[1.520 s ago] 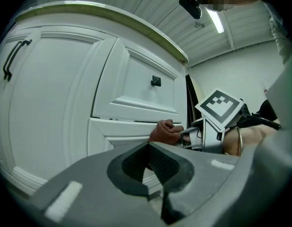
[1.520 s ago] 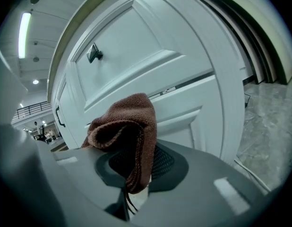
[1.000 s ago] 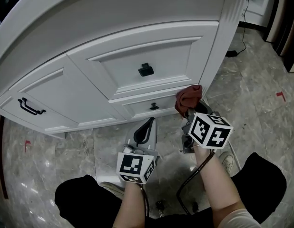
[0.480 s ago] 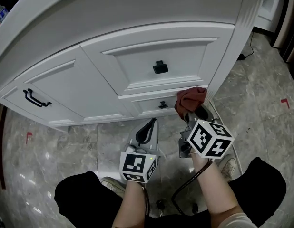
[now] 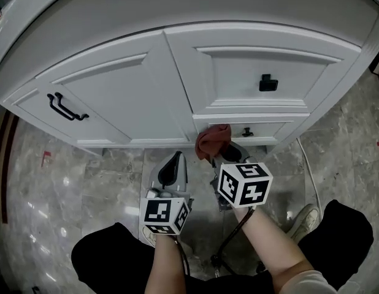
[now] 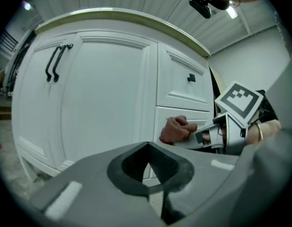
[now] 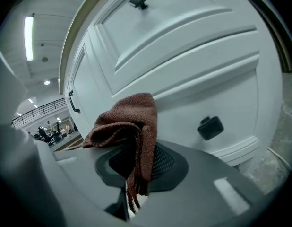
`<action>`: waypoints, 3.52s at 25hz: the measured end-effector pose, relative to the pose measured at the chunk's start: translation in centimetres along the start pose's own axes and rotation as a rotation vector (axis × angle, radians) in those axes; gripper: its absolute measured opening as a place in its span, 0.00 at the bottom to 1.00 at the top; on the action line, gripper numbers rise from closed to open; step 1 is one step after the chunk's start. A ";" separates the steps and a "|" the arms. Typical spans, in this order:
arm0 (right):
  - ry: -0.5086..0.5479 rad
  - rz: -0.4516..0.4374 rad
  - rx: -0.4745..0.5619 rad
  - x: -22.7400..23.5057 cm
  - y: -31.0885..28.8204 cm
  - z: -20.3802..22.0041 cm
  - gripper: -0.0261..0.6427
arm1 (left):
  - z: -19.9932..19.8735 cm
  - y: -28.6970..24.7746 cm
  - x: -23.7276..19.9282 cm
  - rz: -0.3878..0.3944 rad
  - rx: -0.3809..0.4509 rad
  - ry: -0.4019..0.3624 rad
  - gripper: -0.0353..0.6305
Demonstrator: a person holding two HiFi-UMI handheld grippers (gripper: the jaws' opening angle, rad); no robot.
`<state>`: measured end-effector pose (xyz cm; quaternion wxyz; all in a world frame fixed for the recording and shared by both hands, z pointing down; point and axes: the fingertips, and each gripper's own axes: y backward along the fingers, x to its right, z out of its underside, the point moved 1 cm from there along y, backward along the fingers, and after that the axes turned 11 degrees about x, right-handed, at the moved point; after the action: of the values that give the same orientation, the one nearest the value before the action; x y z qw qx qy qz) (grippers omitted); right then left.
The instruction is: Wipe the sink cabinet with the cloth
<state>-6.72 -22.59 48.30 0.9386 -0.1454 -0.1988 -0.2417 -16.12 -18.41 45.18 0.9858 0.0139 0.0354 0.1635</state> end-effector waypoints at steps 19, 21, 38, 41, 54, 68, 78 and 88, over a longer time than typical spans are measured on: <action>0.012 0.083 -0.025 2.6 -1.6 2.1 0.16 | 0.5 -0.6 0.3 0.051 0.001 -0.002 0.05; 0.015 0.117 -0.013 4.0 -1.1 1.4 0.15 | 0.5 -0.8 0.5 0.054 0.002 0.002 0.05; -0.013 0.134 0.019 6.6 3.5 -1.4 0.15 | 0.3 -3.1 5.5 0.144 0.017 0.033 0.05; -0.018 0.136 0.040 7.0 4.4 -2.0 0.15 | 0.5 -3.5 6.9 0.167 0.011 0.032 0.05; -0.102 0.237 0.091 12.0 5.0 -3.7 0.15 | 1.6 -4.7 9.3 0.203 -0.013 0.023 0.05; -0.089 0.308 0.113 16.6 8.1 -5.2 0.16 | 2.7 -7.1 15.4 0.302 -0.021 0.044 0.05; -0.116 0.428 0.130 20.5 11.5 -5.1 0.15 | 4.2 -6.8 16.8 0.318 -0.038 0.074 0.05; -0.058 0.316 0.032 16.2 8.1 0.3 0.16 | 6.2 -5.1 11.6 0.224 -0.083 0.055 0.05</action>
<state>10.37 -22.09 54.36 0.9609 -0.1670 -0.2043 -0.0836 -3.11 -19.56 50.36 0.9597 -0.0276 0.0538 0.2745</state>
